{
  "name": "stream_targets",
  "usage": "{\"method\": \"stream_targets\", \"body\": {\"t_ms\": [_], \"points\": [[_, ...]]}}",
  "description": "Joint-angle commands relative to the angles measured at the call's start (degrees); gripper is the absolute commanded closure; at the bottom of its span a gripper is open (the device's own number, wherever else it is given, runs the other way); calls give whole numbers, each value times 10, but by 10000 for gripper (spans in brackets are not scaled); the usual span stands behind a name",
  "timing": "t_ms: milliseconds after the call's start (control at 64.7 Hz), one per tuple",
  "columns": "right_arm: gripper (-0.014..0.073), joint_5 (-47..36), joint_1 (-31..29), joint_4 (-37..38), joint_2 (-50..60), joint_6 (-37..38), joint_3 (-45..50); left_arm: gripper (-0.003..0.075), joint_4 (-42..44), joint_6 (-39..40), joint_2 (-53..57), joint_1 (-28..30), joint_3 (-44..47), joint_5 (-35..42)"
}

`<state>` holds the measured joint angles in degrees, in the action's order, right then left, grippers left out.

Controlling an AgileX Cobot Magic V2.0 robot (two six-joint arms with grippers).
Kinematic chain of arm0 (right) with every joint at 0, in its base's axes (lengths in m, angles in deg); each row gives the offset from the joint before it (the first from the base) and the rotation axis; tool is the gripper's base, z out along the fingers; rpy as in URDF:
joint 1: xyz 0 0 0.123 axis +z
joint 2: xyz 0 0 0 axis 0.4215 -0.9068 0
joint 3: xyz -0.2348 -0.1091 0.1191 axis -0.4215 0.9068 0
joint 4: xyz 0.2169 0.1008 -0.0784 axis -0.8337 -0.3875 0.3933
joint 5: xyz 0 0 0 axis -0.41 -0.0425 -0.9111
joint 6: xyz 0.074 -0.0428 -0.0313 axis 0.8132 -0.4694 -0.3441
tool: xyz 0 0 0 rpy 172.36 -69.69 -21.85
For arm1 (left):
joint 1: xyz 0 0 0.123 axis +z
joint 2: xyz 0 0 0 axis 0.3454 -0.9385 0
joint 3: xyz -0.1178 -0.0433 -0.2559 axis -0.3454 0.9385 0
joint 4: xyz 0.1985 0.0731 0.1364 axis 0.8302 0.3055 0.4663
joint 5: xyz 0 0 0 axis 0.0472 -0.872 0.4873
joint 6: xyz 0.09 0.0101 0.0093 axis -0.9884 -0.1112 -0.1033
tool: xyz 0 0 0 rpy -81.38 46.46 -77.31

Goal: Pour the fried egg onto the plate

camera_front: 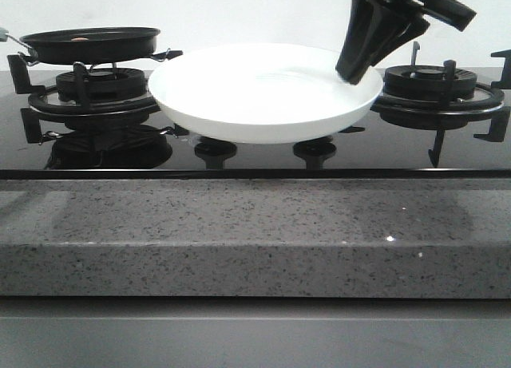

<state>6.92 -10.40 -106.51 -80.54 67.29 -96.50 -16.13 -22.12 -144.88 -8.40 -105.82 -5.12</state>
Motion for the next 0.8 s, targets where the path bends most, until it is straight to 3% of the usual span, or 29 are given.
{"method": "stream_targets", "body": {"t_ms": [0, 124, 494, 633, 788], "points": [[655, -13, 0, -22, 32, -5, -12, 81, -101, -74, -36, 19, -51, -33], [655, -13, 0, -22, 32, -5, -12, 81, -159, -107, -106, 43, -91, -94], [655, -13, 0, -22, 32, -5, -12, 85, -216, -128, -223, 46, -179, -165], [655, -13, 0, -22, 32, -5, -12, 141, -240, -137, -230, 46, -187, -172], [655, -13, 0, -22, 32, -5, -12, 265, -245, -137, -230, 46, -187, -183]]}}
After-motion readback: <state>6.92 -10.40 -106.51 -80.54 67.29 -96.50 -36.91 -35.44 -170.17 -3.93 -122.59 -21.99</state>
